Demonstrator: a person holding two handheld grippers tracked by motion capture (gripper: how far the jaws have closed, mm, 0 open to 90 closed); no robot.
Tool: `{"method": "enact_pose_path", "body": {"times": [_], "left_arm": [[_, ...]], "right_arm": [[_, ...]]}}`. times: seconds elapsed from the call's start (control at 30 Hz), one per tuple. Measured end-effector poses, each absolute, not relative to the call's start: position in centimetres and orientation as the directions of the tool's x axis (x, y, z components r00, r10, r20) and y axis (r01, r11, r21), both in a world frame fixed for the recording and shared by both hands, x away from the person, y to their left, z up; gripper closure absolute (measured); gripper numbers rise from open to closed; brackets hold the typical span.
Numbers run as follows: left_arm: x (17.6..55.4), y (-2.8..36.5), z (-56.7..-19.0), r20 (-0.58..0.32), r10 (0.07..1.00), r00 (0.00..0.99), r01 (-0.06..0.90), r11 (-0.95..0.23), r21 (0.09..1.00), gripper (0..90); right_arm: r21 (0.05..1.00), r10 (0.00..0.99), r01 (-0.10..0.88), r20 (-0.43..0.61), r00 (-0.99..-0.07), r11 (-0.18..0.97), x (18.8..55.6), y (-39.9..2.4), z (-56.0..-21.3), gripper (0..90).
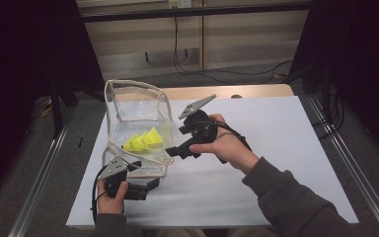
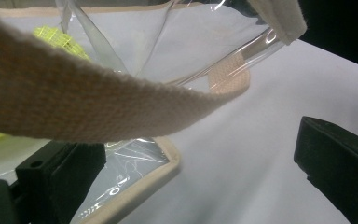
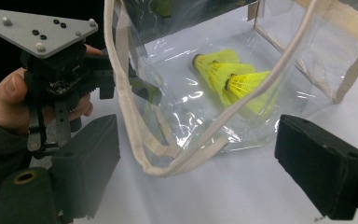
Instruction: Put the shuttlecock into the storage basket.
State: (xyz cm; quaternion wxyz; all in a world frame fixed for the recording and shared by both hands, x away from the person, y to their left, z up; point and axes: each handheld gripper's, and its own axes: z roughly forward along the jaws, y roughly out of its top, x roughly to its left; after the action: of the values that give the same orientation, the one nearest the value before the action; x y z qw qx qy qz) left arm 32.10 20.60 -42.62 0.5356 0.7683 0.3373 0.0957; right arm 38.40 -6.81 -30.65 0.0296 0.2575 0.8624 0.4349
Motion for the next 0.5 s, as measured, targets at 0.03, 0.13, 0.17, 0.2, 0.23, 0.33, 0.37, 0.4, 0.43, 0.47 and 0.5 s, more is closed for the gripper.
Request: {"method": "enact_pose_path", "body": {"times": [0.03,0.13,0.17,0.2,0.23,0.33,0.37,0.4,0.43,0.47,0.5], "left_arm": [[32.1,20.6,-42.6,-0.214,0.621,0.754,0.416,-0.199,0.887,1.9],[32.1,20.6,-42.6,-0.214,0.622,0.754,0.416,-0.199,0.887,2.0],[32.1,20.6,-42.6,-0.213,0.622,0.754,0.415,-0.199,0.888,1.9],[32.1,20.6,-42.6,-0.213,0.622,0.754,0.415,-0.199,0.888,2.0],[32.1,20.6,-42.6,-0.213,0.621,0.754,0.415,-0.199,0.888,2.0],[32.1,20.6,-42.6,-0.214,0.621,0.754,0.415,-0.199,0.888,2.0],[32.1,20.6,-42.6,-0.214,0.621,0.754,0.415,-0.199,0.888,2.0],[32.1,20.6,-42.6,-0.214,0.621,0.754,0.415,-0.199,0.888,1.9],[32.1,20.6,-42.6,-0.212,0.621,0.754,0.415,-0.2,0.888,2.0],[32.1,20.6,-42.6,-0.214,0.62,0.755,0.416,-0.2,0.887,2.0],[32.1,20.6,-42.6,-0.212,0.621,0.755,0.417,-0.204,0.886,2.0]], "right_arm": [[0.766,0.465,0.417,0.175,-0.868,0.489,38.4,-6.9,-30.8,13.2],[0.771,0.47,0.418,0.177,-0.865,0.48,38.3,-7.5,-30.9,13.2],[0.772,0.472,0.419,0.177,-0.864,0.478,38.3,-7.7,-31.0,13.2],[0.773,0.472,0.42,0.178,-0.863,0.476,38.3,-7.9,-31.1,13.2],[0.775,0.474,0.416,0.174,-0.864,0.475,38.2,-8.1,-31.1,13.2],[0.779,0.474,0.411,0.167,-0.864,0.474,38.1,-8.7,-31.3,13.1],[0.776,0.474,0.411,0.166,-0.865,0.478,38.1,-8.9,-31.4,13.1],[0.775,0.479,0.411,0.162,-0.863,0.48,38.0,-9.1,-31.5,13.0],[0.777,0.48,0.41,0.161,-0.863,0.477,38.0,-9.3,-31.6,12.9],[0.778,0.481,0.413,0.164,-0.861,0.474,38.0,-9.5,-31.7,12.8],[0.778,0.481,0.414,0.165,-0.861,0.473,38.0,-9.7,-31.8,12.5]]}}
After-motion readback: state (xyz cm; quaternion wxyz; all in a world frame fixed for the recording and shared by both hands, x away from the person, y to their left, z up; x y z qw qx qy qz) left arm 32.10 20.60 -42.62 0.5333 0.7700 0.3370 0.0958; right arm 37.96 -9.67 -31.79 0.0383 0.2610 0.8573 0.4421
